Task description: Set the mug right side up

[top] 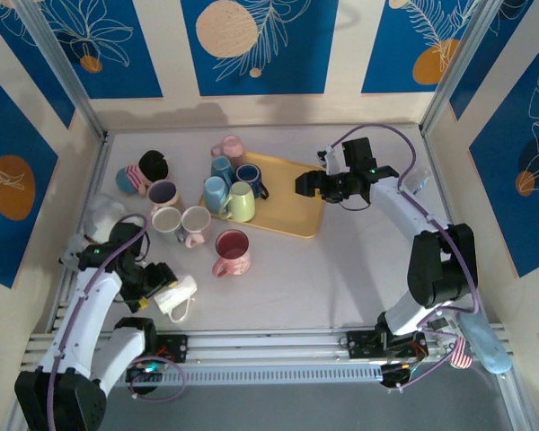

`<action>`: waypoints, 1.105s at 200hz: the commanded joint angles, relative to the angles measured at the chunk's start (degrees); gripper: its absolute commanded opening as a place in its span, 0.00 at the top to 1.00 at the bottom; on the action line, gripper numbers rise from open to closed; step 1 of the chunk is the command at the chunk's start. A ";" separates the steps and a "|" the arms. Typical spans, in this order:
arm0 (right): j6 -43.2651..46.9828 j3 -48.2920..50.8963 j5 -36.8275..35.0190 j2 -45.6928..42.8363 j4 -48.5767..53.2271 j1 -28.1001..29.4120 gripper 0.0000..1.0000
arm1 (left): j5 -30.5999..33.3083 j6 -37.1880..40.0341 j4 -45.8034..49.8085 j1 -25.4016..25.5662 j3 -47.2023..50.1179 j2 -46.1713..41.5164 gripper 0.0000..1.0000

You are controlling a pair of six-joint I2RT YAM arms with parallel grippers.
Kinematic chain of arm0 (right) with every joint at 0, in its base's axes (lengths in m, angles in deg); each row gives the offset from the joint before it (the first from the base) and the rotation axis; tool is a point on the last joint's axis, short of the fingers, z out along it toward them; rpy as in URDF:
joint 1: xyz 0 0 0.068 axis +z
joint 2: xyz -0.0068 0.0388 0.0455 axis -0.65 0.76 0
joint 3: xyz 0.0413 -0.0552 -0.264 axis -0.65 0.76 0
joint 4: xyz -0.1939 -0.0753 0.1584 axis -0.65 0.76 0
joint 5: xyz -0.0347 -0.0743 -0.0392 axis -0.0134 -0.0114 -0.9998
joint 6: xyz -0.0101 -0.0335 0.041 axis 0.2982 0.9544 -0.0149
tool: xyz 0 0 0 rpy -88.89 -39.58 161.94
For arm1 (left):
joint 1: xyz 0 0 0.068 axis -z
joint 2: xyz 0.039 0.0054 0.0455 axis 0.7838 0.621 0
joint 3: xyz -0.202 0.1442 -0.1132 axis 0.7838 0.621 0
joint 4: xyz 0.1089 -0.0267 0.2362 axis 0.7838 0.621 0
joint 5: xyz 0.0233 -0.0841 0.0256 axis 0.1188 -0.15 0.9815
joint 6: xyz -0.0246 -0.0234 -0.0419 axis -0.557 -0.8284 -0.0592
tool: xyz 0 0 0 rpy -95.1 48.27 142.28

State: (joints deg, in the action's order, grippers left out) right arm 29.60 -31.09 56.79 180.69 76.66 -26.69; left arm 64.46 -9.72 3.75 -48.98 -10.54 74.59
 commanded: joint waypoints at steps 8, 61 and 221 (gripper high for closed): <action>-0.80 -1.69 2.74 0.29 -0.05 -0.15 0.29 | -2.35 -3.08 -3.20 -0.75 2.45 -0.87 0.28; -1.16 -2.05 2.83 0.00 0.12 -0.15 0.29 | -3.10 -5.22 -9.33 -0.44 4.06 -2.21 0.35; -1.75 -5.26 2.61 1.92 2.71 0.41 0.31 | -10.90 -12.10 -34.74 4.04 15.63 -11.22 0.61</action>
State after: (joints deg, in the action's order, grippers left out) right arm 28.31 -34.67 57.91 181.54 77.86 -26.63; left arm 54.84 -20.21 -27.40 -45.42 3.97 65.24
